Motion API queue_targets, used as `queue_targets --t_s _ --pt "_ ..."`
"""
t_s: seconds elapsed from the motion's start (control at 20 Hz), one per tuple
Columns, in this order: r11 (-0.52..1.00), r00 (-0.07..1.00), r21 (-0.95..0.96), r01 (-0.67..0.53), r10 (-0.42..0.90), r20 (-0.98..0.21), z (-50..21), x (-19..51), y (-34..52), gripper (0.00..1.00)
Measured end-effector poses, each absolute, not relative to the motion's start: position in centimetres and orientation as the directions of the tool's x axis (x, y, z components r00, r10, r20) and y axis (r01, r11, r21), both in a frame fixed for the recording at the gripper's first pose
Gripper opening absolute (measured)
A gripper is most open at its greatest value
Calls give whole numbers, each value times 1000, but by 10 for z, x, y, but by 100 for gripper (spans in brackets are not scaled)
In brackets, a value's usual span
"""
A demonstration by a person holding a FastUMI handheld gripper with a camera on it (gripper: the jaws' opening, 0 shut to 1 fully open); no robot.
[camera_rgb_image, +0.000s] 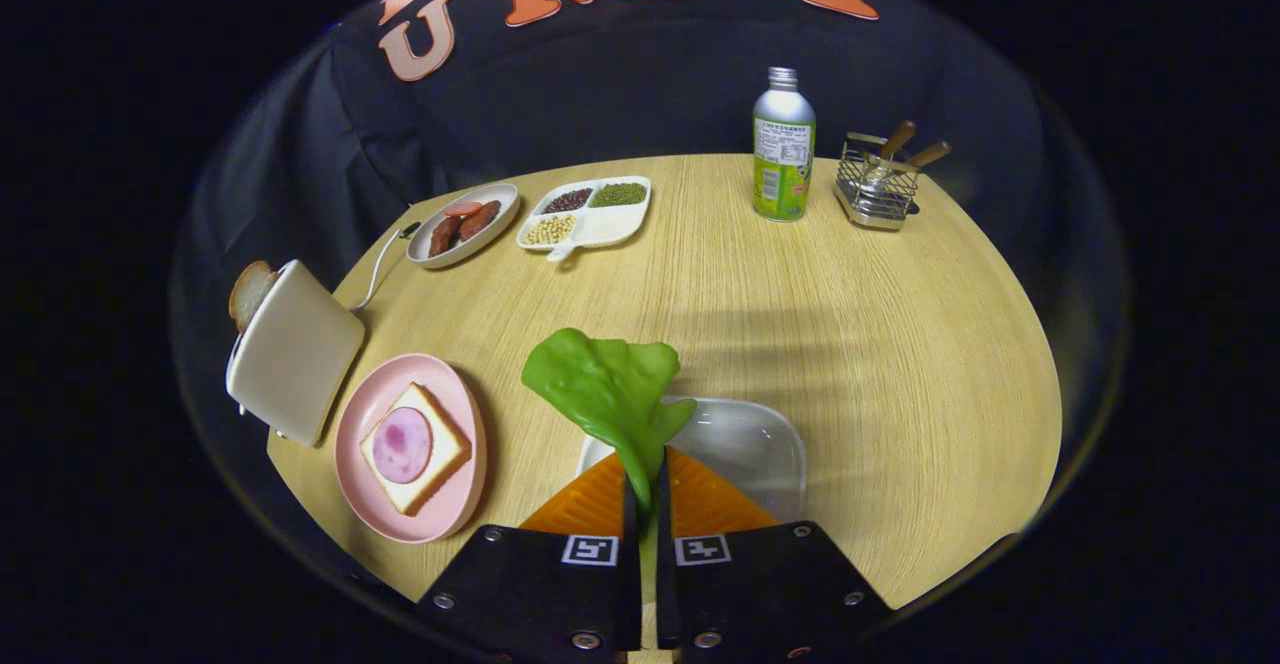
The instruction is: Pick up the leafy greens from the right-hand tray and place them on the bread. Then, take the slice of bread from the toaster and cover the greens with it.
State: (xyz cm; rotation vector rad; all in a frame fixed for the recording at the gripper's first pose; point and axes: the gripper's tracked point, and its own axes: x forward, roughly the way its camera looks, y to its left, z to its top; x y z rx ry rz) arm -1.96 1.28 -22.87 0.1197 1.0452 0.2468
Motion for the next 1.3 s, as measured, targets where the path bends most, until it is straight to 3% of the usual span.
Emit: queue_targets --t_s 0.65,1.3 --pt "902 530 303 -308 427 -733 -173 -18 97 6" --pt "827 428 352 -438 536 -727 -190 -32 173 6"
